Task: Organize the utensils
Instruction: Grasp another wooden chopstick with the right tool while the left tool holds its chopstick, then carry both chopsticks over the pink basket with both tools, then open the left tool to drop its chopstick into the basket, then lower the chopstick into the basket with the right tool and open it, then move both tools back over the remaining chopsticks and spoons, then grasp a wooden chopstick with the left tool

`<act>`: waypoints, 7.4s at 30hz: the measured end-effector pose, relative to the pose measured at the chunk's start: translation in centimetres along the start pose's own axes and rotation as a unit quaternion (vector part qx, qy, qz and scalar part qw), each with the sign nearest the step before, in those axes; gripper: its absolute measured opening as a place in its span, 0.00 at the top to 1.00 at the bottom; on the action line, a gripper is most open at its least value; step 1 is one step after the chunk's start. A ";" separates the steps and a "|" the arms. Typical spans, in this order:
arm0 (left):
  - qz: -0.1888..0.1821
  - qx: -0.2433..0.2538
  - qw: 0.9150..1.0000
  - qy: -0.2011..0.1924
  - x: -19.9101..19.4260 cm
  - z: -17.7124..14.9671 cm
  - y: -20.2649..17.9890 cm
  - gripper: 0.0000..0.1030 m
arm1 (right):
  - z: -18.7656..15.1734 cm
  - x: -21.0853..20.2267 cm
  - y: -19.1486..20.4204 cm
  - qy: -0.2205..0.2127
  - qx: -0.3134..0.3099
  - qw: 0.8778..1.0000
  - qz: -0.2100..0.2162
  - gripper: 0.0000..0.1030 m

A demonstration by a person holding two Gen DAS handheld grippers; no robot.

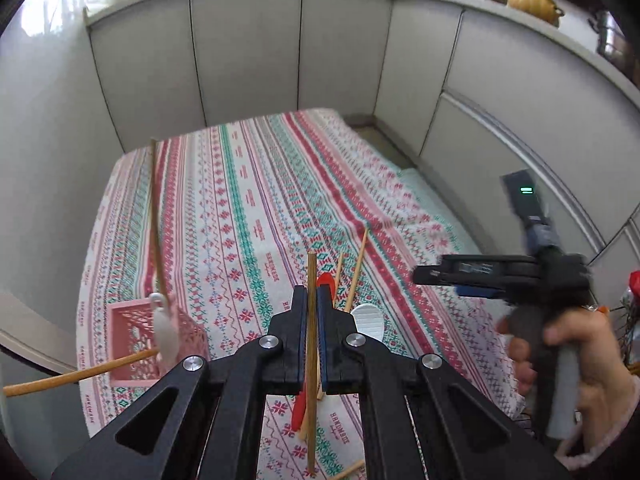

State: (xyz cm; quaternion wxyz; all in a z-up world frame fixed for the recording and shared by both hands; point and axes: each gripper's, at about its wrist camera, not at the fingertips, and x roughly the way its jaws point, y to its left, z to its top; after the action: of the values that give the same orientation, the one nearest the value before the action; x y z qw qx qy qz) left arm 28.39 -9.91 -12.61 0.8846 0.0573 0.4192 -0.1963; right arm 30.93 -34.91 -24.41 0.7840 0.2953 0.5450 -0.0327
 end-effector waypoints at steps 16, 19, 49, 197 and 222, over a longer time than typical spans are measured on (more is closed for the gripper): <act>-0.031 -0.008 0.999 -0.034 -5.2 -2.0 2.8 0.96 | 4.3 7.5 5.0 -0.017 -0.018 0.998 -0.049 0.79; -0.030 -0.012 0.999 -0.028 -4.7 -2.0 2.9 0.96 | 4.5 7.9 5.7 -0.033 -0.036 0.997 -0.065 0.83; -0.008 -0.045 0.992 -0.116 -11.7 -2.7 6.0 0.96 | -3.0 -13.0 8.5 -0.219 -0.110 0.965 0.093 0.95; -0.109 0.191 0.937 0.270 10.8 -13.5 -9.1 0.69 | -11.8 -8.3 -3.7 0.072 -0.173 0.979 -0.084 0.27; -0.063 0.066 0.984 0.152 3.6 -8.9 -2.2 0.95 | -9.6 -7.5 -3.4 0.061 -0.112 0.991 -0.047 0.27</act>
State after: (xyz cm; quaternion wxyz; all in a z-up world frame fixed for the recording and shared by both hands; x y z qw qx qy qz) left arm 23.20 -10.60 -20.95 0.7907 0.1185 0.5376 -0.2679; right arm 18.60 -34.91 -21.56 0.7748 0.1808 0.6057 0.0100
